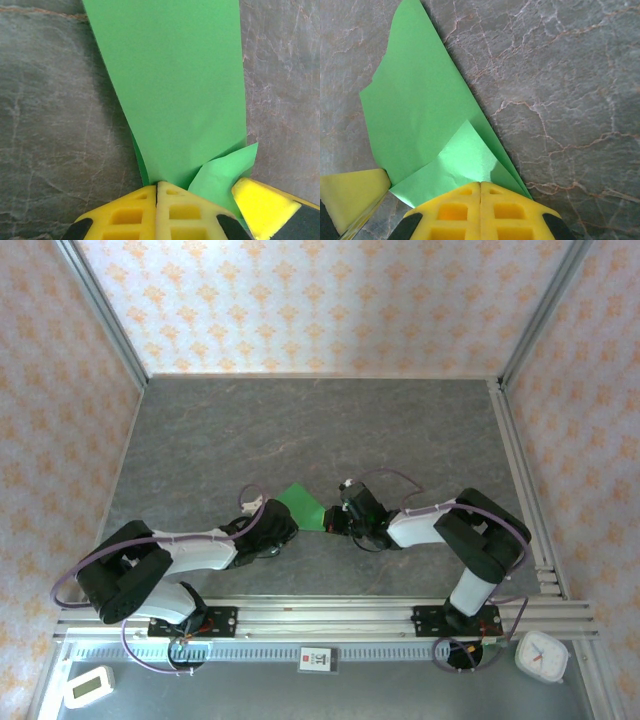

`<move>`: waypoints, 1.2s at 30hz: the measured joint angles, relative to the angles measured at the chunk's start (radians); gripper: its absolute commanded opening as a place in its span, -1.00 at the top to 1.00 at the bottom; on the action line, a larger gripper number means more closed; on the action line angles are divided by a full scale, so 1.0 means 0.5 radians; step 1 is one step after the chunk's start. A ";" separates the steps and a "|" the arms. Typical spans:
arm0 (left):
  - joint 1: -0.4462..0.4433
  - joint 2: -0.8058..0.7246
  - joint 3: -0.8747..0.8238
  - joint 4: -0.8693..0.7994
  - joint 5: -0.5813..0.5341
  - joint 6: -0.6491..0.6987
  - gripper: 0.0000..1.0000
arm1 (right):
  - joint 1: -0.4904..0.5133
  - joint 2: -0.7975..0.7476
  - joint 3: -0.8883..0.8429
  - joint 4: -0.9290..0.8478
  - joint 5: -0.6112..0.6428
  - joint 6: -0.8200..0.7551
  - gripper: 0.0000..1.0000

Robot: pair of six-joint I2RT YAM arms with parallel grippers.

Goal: Fold a paper plane with a square sheet of paper (pick it up from the middle)
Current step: Fourth fold the wing at the center of the table.

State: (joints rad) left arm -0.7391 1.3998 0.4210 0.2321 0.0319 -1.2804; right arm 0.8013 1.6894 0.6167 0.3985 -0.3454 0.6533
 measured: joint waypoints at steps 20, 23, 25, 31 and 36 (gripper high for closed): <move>0.031 -0.092 0.076 0.018 0.082 0.052 1.00 | 0.000 -0.375 0.046 -0.376 0.002 -0.269 0.52; 0.031 -0.098 0.094 -0.001 0.121 0.050 1.00 | 0.001 -0.493 0.058 -0.407 0.011 -0.375 0.40; 0.036 -0.098 0.108 -0.019 0.144 0.050 1.00 | 0.002 -0.537 0.058 -0.425 0.018 -0.452 0.33; 0.088 -0.098 0.127 -0.034 0.232 0.042 1.00 | 0.095 -0.558 0.047 -0.472 0.117 -0.672 0.12; 0.124 -0.098 0.140 -0.046 0.309 0.038 1.00 | 0.220 -0.546 0.034 -0.484 0.245 -0.787 -0.02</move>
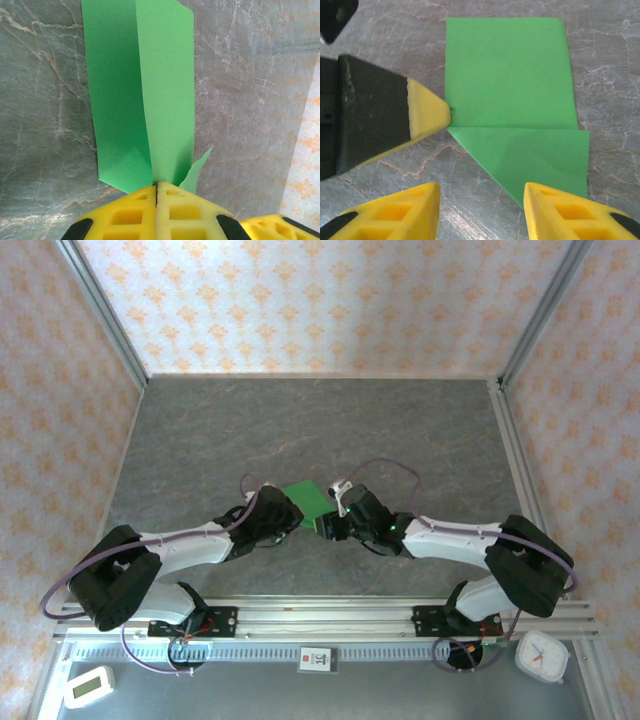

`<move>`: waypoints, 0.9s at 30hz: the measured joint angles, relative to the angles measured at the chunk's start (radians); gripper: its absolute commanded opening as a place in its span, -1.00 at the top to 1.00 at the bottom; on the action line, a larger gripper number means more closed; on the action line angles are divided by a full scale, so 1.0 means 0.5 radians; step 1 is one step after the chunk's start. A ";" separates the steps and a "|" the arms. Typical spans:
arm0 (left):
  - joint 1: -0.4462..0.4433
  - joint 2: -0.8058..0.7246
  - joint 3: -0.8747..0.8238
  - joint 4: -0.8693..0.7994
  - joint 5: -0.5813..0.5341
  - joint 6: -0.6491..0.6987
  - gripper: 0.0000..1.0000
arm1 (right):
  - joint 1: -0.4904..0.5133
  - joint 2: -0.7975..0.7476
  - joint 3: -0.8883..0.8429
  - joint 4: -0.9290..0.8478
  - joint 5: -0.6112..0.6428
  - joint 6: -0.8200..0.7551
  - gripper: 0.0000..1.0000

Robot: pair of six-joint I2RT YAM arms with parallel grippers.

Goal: Fold a paper plane with a square sheet of paper (pick it up from the middle)
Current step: Fourth fold the wing at the center of the table.

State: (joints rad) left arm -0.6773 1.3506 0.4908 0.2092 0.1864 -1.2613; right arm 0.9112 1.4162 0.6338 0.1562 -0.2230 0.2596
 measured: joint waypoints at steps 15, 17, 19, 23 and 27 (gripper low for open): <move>0.074 0.000 0.003 0.007 0.220 -0.050 1.00 | 0.115 0.214 0.000 0.000 0.324 -0.111 -0.01; 0.087 0.000 0.003 0.007 0.240 -0.050 1.00 | 0.116 0.227 0.001 0.000 0.344 -0.111 0.02; 0.098 0.000 0.003 0.008 0.247 -0.050 1.00 | 0.116 0.237 0.001 0.000 0.354 -0.111 0.06; 0.104 0.000 0.003 0.008 0.259 -0.050 1.00 | 0.116 0.242 0.001 0.001 0.369 -0.109 0.18; 0.104 0.000 0.003 0.008 0.275 -0.050 1.00 | 0.117 0.242 0.000 0.002 0.389 -0.102 0.30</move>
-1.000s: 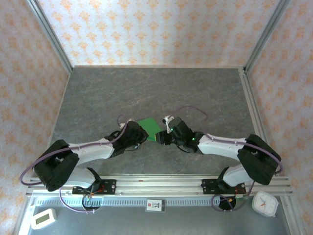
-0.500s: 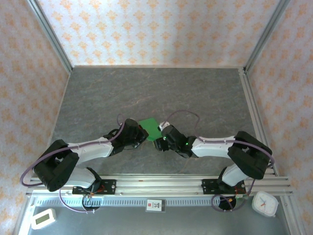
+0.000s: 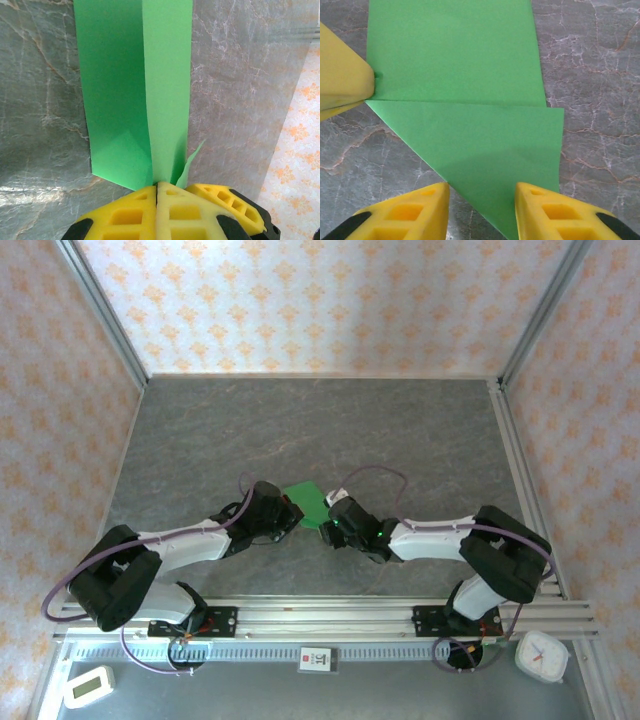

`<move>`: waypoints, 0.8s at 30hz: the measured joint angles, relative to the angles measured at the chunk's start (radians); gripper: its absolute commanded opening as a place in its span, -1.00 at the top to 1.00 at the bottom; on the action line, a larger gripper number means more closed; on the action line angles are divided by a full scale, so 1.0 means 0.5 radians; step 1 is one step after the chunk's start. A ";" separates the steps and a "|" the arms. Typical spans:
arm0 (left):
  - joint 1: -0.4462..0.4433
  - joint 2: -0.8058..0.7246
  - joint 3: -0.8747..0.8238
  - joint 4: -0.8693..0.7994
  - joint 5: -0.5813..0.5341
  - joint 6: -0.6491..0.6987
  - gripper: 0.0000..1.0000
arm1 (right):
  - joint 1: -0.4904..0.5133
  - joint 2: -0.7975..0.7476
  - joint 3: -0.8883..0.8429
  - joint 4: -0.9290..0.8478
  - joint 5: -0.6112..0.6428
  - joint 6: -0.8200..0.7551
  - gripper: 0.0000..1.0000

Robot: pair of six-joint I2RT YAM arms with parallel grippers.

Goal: Fold a paper plane with a square sheet of paper (pick it up from the middle)
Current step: Fourth fold the wing at the center of the table.

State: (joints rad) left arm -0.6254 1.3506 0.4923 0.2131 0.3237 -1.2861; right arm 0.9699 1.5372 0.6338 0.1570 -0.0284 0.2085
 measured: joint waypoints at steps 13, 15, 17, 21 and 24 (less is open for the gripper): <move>0.023 0.000 0.000 0.000 0.021 0.001 1.00 | 0.000 0.005 -0.053 0.013 0.060 0.011 0.54; 0.023 0.000 0.000 0.000 0.021 0.002 1.00 | 0.000 0.008 -0.056 0.020 0.069 0.014 0.54; 0.023 0.000 0.000 0.000 0.021 0.002 1.00 | 0.000 0.010 -0.065 0.032 0.082 0.015 0.57; 0.023 0.000 0.000 0.000 0.024 0.001 1.00 | 0.000 0.021 -0.082 0.047 0.119 0.027 0.76; 0.023 0.000 0.000 0.000 0.027 0.001 1.00 | 0.000 0.025 -0.085 0.049 0.136 0.036 0.97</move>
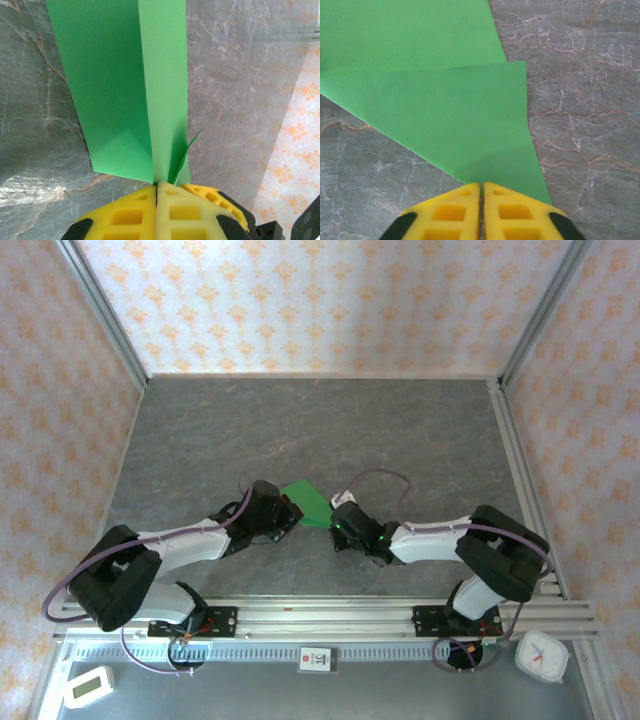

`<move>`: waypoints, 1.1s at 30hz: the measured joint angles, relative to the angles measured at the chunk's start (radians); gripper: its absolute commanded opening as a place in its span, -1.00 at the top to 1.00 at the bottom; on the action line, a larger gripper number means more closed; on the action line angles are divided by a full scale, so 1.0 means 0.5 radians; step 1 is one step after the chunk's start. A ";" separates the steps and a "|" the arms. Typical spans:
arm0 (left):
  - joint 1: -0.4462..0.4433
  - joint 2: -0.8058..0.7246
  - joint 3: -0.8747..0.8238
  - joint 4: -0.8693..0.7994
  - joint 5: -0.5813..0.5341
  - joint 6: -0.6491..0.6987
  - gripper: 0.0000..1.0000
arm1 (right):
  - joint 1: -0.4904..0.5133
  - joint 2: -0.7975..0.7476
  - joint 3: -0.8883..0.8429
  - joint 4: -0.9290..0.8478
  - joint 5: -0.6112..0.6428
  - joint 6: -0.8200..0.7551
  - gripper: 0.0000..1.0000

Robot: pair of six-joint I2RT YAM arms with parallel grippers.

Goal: Fold a paper plane with a square sheet of paper (pick it up from the middle)
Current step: Fourth fold the wing at the center of the table.

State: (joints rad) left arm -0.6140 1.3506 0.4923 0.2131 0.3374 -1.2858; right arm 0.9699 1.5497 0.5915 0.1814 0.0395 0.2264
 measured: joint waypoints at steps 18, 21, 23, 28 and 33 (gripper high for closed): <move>0.024 -0.049 0.077 -0.004 -0.006 0.113 0.67 | -0.023 -0.133 -0.047 0.089 -0.195 0.070 1.00; 0.026 -0.040 0.077 0.005 -0.002 0.129 0.62 | -0.023 -0.150 -0.053 0.101 -0.240 0.098 1.00; 0.026 -0.025 0.077 0.006 -0.002 0.129 0.62 | -0.023 -0.164 -0.058 0.103 -0.243 0.116 1.00; 0.026 -0.012 0.058 0.019 -0.011 0.124 0.62 | -0.076 -0.161 -0.048 0.098 -0.246 0.123 1.00; 0.026 -0.011 0.008 0.031 -0.038 0.121 0.62 | -0.157 -0.050 0.053 0.101 -0.272 0.122 1.00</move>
State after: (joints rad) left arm -0.6010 1.3449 0.4961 0.2287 0.3183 -1.2251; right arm 0.8913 1.5246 0.6178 0.2321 -0.0967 0.2874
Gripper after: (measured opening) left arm 0.191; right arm 0.045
